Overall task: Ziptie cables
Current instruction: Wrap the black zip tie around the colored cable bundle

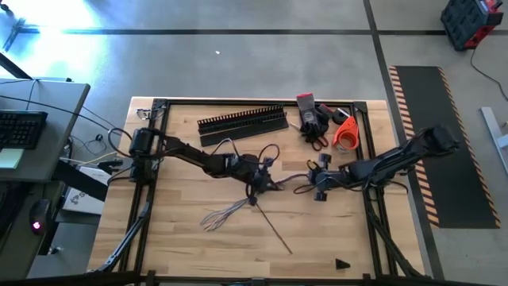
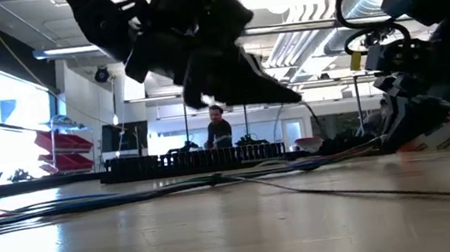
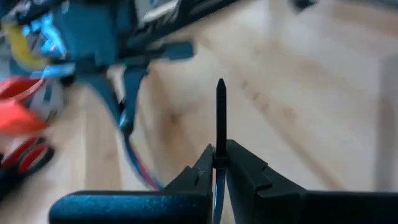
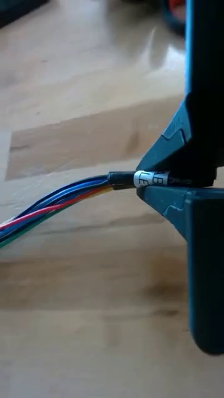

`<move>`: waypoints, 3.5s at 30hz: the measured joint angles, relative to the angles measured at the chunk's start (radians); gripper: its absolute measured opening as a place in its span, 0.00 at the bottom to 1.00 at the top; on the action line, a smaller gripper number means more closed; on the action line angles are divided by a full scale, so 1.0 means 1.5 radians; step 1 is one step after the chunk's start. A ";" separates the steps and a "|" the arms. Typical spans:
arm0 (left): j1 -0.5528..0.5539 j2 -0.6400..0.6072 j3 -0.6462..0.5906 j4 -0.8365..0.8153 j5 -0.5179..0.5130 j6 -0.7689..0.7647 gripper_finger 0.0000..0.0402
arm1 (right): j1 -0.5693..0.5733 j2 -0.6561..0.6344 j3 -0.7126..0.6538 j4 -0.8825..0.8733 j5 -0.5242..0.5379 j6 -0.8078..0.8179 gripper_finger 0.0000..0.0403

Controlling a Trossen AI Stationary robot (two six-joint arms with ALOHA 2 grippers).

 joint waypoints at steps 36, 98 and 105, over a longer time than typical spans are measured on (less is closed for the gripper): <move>0.019 0.061 0.135 -0.130 0.083 0.046 0.00 | 0.253 0.095 0.056 0.344 0.309 0.051 0.44; 0.071 0.141 0.131 -0.154 0.106 0.016 0.01 | 0.587 -0.075 0.160 0.433 0.757 -0.191 0.00; 0.054 0.105 0.132 -0.178 0.120 -0.043 0.21 | 0.534 -0.077 0.159 0.154 0.647 0.204 0.03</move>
